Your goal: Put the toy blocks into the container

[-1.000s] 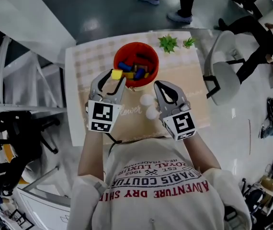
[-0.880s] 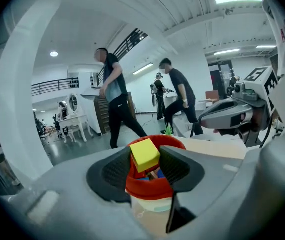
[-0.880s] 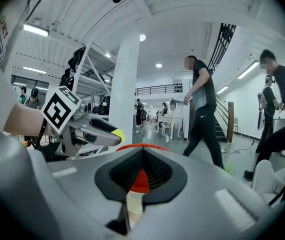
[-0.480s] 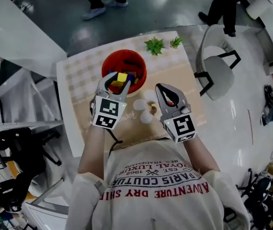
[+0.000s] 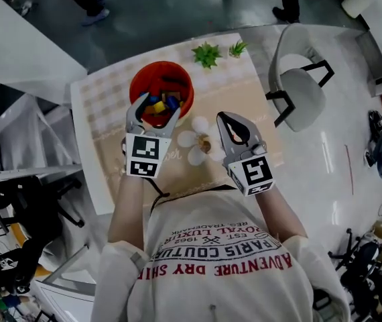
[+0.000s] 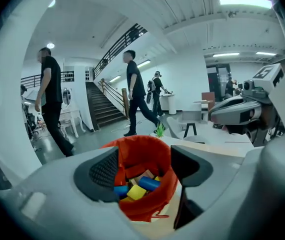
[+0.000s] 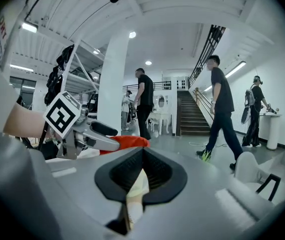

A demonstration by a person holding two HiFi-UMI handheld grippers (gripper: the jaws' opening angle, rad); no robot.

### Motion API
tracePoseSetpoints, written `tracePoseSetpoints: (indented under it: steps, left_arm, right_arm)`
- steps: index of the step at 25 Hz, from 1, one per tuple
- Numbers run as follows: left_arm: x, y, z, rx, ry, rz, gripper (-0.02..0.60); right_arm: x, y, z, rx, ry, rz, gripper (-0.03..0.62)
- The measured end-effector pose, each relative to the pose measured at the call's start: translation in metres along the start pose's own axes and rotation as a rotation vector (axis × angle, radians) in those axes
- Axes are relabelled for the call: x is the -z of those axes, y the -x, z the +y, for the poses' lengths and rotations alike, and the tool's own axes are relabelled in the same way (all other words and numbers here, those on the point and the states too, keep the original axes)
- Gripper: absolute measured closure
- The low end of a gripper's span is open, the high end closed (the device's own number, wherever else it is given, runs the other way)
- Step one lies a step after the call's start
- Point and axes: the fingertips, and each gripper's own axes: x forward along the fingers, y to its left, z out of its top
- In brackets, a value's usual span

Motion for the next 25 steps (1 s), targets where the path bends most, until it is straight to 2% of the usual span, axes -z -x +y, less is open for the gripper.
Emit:
tracePoseSetpoints:
  steps: [7, 9, 15, 22, 25]
  left_arm:
    - [-0.009, 0.018, -0.057, 0.034, 0.018, -0.07, 0.25]
    - [-0.003, 0.018, -0.079, 0.052, 0.019, -0.068, 0.25]
    - [0.04, 0.012, -0.134, 0.059, 0.066, 0.033, 0.25]
    - [0.118, -0.004, -0.191, 0.101, 0.142, 0.213, 0.25]
    - [0.143, -0.01, -0.203, 0.107, 0.162, 0.261, 0.252]
  right_arm:
    - [0.021, 0.021, -0.01, -0.049, -0.012, 0.026, 0.592]
    - [0.033, 0.027, -0.013, -0.068, -0.018, 0.041, 0.592]
    - [0.061, 0.043, -0.021, -0.12, -0.03, 0.079, 0.592]
    - [0.095, 0.054, -0.028, -0.169, -0.038, 0.125, 0.592]
    - [0.108, 0.056, -0.031, -0.181, -0.045, 0.142, 0.592]
